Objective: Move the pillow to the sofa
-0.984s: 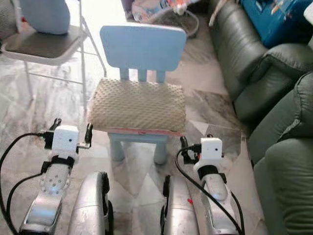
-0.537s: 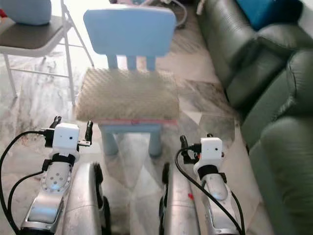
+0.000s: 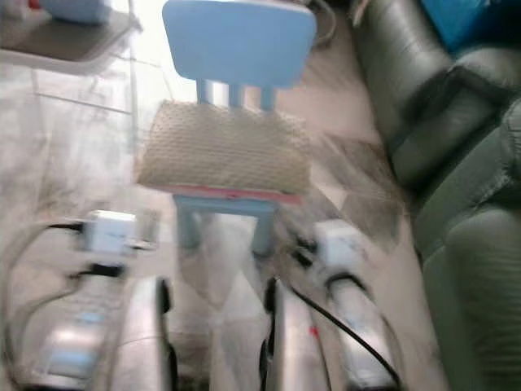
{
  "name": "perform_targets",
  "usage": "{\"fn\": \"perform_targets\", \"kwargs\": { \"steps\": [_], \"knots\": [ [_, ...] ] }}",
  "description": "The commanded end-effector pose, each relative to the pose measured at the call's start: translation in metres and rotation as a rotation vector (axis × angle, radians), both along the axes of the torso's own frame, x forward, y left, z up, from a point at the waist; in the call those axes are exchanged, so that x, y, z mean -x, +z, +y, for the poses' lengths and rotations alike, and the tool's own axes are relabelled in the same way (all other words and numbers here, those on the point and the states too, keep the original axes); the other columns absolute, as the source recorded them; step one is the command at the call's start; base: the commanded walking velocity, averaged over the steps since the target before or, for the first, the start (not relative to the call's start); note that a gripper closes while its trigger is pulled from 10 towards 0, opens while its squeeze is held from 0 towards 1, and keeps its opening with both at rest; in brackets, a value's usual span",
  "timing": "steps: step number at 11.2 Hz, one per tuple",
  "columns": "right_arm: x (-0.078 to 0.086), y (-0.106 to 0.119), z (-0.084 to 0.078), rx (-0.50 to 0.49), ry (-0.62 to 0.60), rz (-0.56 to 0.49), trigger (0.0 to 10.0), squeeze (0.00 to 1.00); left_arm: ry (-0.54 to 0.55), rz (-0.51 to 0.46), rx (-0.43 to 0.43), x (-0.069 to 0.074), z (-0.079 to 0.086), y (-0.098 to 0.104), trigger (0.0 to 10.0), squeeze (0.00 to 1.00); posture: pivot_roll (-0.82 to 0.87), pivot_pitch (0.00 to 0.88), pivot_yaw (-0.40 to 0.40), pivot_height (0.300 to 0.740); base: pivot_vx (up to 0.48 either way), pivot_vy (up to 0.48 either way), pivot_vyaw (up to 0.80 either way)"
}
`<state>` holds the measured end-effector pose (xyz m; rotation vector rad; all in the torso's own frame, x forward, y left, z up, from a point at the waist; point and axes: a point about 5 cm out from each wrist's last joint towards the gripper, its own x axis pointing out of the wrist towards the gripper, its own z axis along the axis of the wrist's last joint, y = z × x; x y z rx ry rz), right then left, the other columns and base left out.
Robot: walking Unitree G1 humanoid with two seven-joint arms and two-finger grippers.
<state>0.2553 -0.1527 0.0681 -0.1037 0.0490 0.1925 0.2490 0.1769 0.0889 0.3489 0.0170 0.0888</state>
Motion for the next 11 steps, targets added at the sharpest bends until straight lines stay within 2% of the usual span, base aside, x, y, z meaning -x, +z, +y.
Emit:
{"fn": "perform_targets", "kwargs": {
  "steps": [1, 5, 9, 11],
  "knots": [
    [0.006, -0.009, -0.015, 0.036, -0.037, 0.042, 10.0, 0.00, -0.042, -0.007, 0.027, -0.001, -0.014, 0.002, 10.0, 0.00, -0.03, 0.182, -0.058, 0.515, 0.394, 0.000, 0.00],
    [0.005, -0.011, -0.012, 0.050, -0.014, 0.043, 10.0, 0.00, -0.038, -0.008, 0.022, -0.002, -0.015, 0.003, 10.0, 0.00, -0.03, 0.189, -0.048, 0.515, 0.377, 0.000, 0.00],
    [0.004, -0.009, -0.013, 0.047, 0.010, 0.039, 10.0, 0.00, 0.001, -0.013, -0.013, 0.003, -0.009, 0.003, 10.0, 0.00, -0.03, 0.220, -0.053, 0.511, 0.000, 0.000, 0.00],
    [0.005, -0.004, -0.010, 0.029, 0.038, 0.037, 10.0, 0.00, 0.049, 0.008, -0.049, 0.003, 0.006, 0.003, 10.0, 0.00, -0.02, 0.265, -0.064, 0.476, 0.000, 0.000, 0.00]
  ]
}}
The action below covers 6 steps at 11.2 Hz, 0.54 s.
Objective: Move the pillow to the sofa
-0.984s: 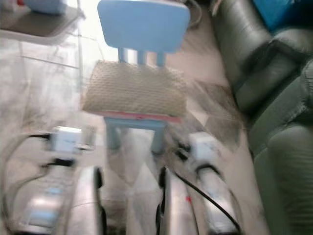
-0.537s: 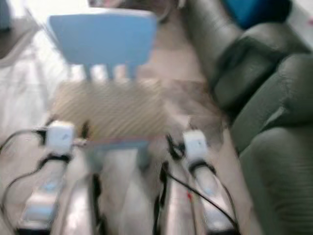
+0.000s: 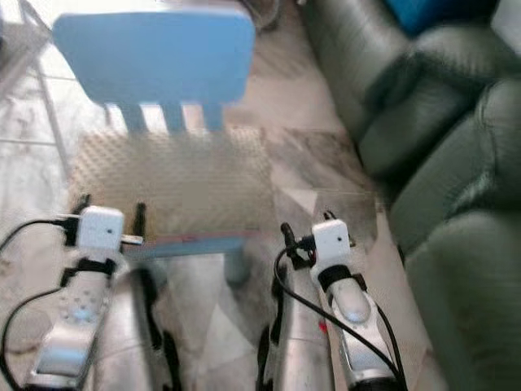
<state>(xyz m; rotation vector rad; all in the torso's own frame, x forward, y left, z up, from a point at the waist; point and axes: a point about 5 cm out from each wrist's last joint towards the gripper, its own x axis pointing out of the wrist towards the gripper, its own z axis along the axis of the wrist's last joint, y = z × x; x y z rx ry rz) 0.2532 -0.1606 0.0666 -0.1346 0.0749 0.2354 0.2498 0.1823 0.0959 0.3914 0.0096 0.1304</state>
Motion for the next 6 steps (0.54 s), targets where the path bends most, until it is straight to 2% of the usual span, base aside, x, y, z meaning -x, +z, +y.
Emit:
{"fn": "perform_targets", "kwargs": {
  "steps": [1, 4, 5, 6],
  "knots": [
    [0.002, 0.004, -0.001, -0.017, 0.007, 0.010, 10.0, 0.00, 0.031, 0.020, -0.011, -0.001, 0.009, -0.001, 10.0, 0.00, -0.02, 0.302, -0.070, 0.476, 0.000, 0.000, 0.00],
    [-0.021, 0.028, 0.016, -0.048, 0.125, -0.018, 10.0, 0.00, 0.126, 0.004, -0.036, -0.030, 0.035, 0.014, 10.0, 0.00, -0.01, 0.386, -0.081, 0.476, 0.000, 0.000, 0.00],
    [-0.036, 0.039, 0.028, -0.039, 0.191, -0.051, 10.0, 0.00, 0.160, -0.044, -0.047, -0.046, 0.041, 0.027, 10.0, 0.00, -0.01, 0.418, -0.092, 0.476, 0.000, 0.000, 0.00],
    [-0.044, 0.044, 0.035, -0.056, 0.218, -0.058, 10.0, 0.00, 0.185, -0.073, -0.054, -0.052, 0.043, 0.033, 10.0, 0.00, 0.00, 0.433, -0.097, 0.476, 0.000, 0.000, 0.42]
  ]
}}
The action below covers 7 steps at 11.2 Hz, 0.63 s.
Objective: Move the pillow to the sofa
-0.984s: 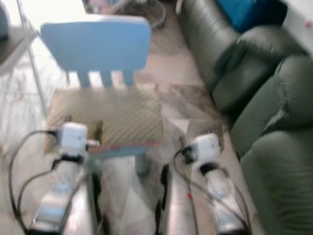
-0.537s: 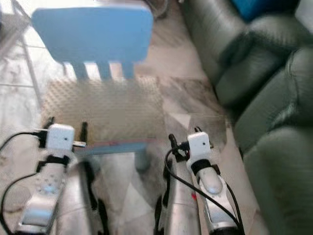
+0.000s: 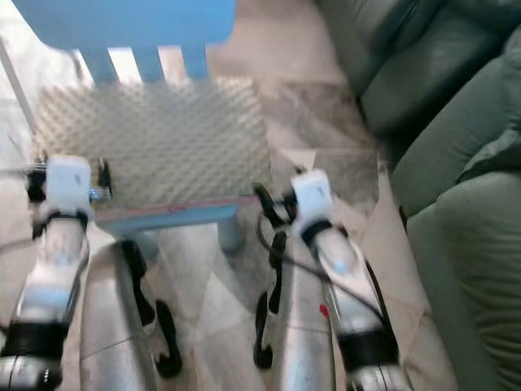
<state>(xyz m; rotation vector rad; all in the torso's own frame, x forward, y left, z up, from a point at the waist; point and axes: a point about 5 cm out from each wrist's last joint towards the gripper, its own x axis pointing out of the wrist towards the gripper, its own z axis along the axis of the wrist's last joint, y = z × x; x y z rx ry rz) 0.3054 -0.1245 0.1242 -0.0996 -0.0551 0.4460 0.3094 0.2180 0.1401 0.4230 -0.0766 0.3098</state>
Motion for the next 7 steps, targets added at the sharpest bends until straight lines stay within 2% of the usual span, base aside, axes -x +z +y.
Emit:
{"fn": "perform_targets", "kwargs": {
  "steps": [1, 3, 5, 6, 7],
  "knots": [
    [-0.003, -0.006, 0.010, -0.018, 0.049, 0.044, 10.0, 0.00, 0.057, 0.019, -0.020, 0.002, 0.009, -0.009, 10.0, 0.00, -0.01, 0.447, -0.102, 0.476, 0.000, 0.000, 0.00],
    [-0.021, 0.008, 0.032, -0.066, 0.150, 0.032, 10.0, 0.00, 0.133, -0.031, -0.040, -0.008, 0.020, 0.003, 10.0, 0.00, 0.00, 0.484, -0.108, 0.476, 0.000, 0.000, 0.00],
    [-0.041, 0.020, 0.053, -0.031, 0.221, -0.010, 10.0, 0.00, 0.142, -0.032, -0.020, -0.023, 0.022, 0.010, 10.0, 0.00, 0.02, 0.518, -0.111, 0.476, 0.000, 0.000, 0.00],
    [-0.053, 0.027, 0.060, -0.001, 0.212, -0.025, 10.0, 1.00, 0.099, -0.012, 0.008, -0.032, 0.018, 0.009, 10.0, 0.54, 0.02, 0.526, -0.113, 0.476, 0.000, 0.000, 0.00],
    [-0.063, 0.036, 0.063, 0.035, 0.177, -0.050, 10.0, 1.00, 0.111, -0.027, 0.008, -0.040, 0.020, 0.014, 10.0, 1.00, 0.03, 0.531, -0.117, 0.476, 0.000, 0.000, 0.00]
  ]
}}
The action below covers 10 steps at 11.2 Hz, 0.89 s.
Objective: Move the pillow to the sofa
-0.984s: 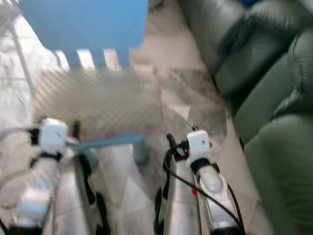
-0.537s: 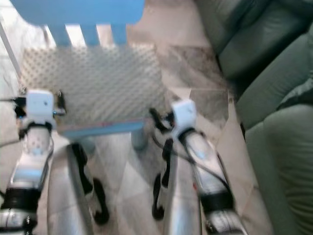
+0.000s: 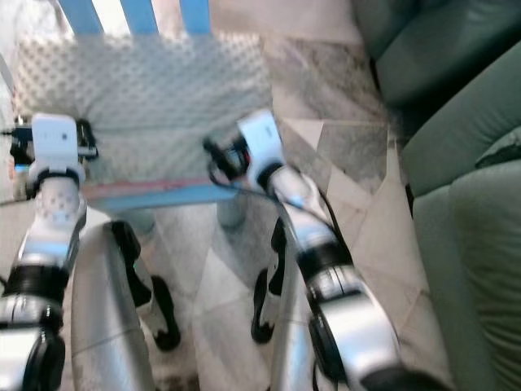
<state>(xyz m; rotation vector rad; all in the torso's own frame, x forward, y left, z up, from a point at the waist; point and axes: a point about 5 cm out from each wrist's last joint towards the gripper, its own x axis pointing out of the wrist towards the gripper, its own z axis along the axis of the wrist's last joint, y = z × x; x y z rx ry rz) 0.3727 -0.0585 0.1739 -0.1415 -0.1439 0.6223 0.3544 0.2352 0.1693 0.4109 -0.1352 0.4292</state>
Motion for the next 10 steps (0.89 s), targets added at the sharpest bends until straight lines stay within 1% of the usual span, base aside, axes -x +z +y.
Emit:
{"fn": "perform_targets", "kwargs": {
  "steps": [1, 2, 3, 4, 5, 7, 10],
  "knots": [
    [-0.002, -0.010, -0.002, 0.051, -0.029, 0.022, 10.0, 1.00, 0.017, 0.054, -0.004, -0.001, 0.004, -0.012, 10.0, 1.00, 0.02, 0.538, -0.118, 0.476, 0.000, 0.000, 0.00],
    [-0.005, -0.011, -0.003, 0.060, -0.053, 0.026, 10.0, 1.00, 0.017, 0.080, 0.002, -0.003, 0.004, -0.016, 10.0, 1.00, 0.02, 0.538, -0.118, 0.476, 0.000, 0.000, 0.00],
    [-0.007, -0.021, -0.005, 0.095, -0.107, 0.068, 10.0, 0.12, 0.011, 0.144, 0.043, -0.004, 0.005, -0.029, 10.0, 0.00, 0.02, 0.541, -0.120, 0.476, 0.000, 0.000, 0.00],
    [-0.005, -0.042, -0.009, 0.128, -0.169, 0.163, 0.0, 0.00, -0.003, 0.206, 0.066, -0.003, 0.001, -0.045, 0.0, 0.00, 0.02, 0.542, -0.122, 0.476, 0.000, 0.000, 0.00],
    [-0.003, -0.049, -0.010, 0.102, -0.180, 0.195, 0.0, 0.00, -0.020, 0.211, 0.084, -0.001, -0.002, -0.050, 0.0, 0.00, 0.02, 0.539, -0.127, 0.476, 0.000, 0.000, 0.00],
    [-0.001, -0.056, -0.015, 0.128, -0.185, 0.214, 0.0, 0.00, -0.020, 0.213, 0.080, -0.001, -0.001, -0.052, 0.0, 0.00, 0.01, 0.530, -0.130, 0.476, 0.000, 0.000, 0.00],
    [-0.004, -0.056, -0.023, 0.139, -0.203, 0.226, 0.0, 0.00, -0.016, 0.217, 0.076, -0.002, 0.001, -0.053, 0.0, 0.00, 0.01, 0.503, -0.135, 0.476, 0.000, 0.000, 0.00]
  ]
}}
